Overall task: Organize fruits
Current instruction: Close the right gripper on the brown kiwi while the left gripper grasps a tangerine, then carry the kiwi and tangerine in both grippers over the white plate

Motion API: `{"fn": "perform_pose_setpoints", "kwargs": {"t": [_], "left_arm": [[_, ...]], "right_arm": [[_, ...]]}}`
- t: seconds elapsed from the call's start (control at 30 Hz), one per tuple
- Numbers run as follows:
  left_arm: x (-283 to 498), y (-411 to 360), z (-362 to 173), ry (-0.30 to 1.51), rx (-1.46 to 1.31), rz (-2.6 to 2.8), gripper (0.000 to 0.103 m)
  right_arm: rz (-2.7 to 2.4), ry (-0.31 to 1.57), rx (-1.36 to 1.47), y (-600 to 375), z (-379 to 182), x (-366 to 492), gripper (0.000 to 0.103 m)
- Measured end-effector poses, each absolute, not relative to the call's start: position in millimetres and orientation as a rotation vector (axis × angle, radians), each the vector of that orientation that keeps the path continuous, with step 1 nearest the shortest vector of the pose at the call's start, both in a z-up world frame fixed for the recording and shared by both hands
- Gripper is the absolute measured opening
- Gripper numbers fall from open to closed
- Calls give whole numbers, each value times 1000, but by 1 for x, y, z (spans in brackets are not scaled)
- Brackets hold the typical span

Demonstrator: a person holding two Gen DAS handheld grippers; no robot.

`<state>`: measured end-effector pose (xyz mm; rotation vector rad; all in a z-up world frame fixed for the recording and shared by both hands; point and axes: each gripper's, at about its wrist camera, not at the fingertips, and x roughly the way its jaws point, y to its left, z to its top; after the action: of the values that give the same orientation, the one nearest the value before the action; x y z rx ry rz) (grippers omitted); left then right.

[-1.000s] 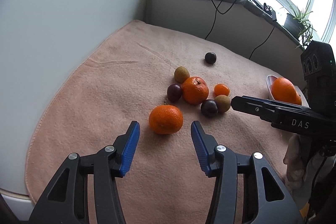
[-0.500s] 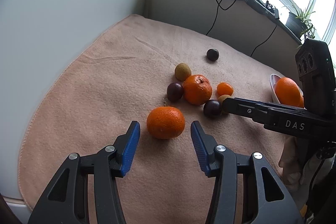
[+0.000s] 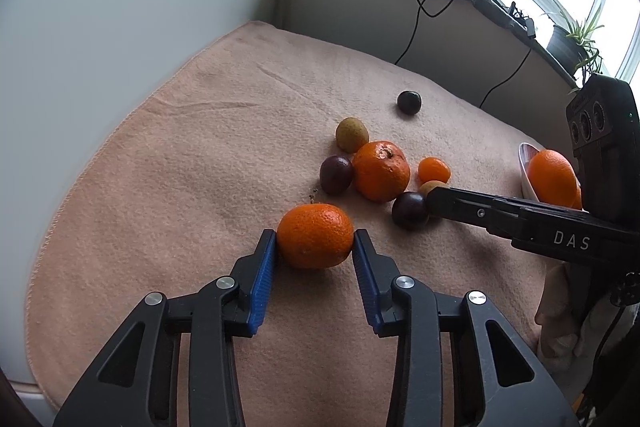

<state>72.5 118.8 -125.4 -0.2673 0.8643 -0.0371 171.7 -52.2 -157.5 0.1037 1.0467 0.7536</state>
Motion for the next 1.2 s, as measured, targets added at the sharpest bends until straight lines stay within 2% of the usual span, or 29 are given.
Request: {"fn": "perform_pose_setpoints", "kwargs": {"t": [0.67, 1.2], "left_arm": [[63, 106, -111, 830, -261, -53, 36], [57, 62, -85, 785, -211, -144, 36]], "right_arm": [[736, 974, 90, -80, -131, 153, 32], [683, 859, 98, -133, -90, 120, 32]]}}
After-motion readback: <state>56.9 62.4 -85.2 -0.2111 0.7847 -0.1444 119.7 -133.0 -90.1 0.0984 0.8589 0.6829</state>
